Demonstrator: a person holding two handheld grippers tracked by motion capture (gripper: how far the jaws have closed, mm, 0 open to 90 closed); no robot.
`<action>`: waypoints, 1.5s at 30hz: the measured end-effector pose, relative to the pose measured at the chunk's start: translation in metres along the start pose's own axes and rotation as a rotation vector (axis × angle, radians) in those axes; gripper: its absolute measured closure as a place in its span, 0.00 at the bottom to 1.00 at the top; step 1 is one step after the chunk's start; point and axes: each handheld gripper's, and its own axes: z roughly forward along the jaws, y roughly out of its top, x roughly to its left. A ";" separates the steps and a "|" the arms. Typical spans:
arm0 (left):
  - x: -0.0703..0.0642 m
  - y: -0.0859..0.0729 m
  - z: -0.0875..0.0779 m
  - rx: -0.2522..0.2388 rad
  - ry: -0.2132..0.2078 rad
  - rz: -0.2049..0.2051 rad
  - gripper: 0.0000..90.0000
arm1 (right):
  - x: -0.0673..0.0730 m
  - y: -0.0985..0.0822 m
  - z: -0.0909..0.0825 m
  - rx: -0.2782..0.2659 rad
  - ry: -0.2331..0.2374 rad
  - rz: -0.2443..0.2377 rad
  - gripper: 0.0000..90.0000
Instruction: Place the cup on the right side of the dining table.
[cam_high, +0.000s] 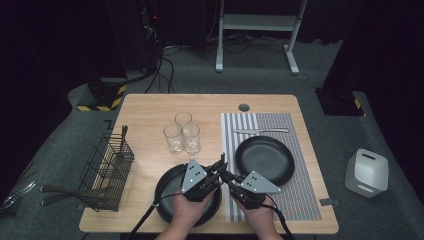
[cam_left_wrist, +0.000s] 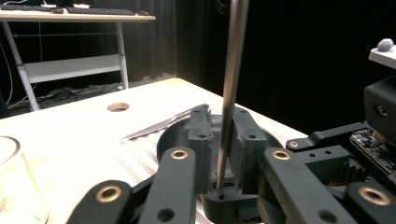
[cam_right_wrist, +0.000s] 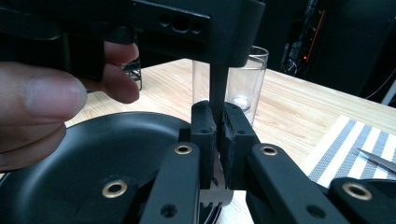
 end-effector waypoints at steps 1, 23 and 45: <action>0.000 0.000 0.000 0.000 -0.005 -0.002 0.95 | 0.000 0.000 0.000 0.003 0.002 0.000 0.94; 0.013 0.002 -0.008 -0.043 0.050 -0.021 0.96 | -0.011 0.005 -0.015 -0.036 -0.023 0.047 0.77; 0.010 0.000 -0.011 -0.050 0.032 -0.010 0.96 | -0.014 0.037 -0.028 -0.088 -0.012 0.078 0.64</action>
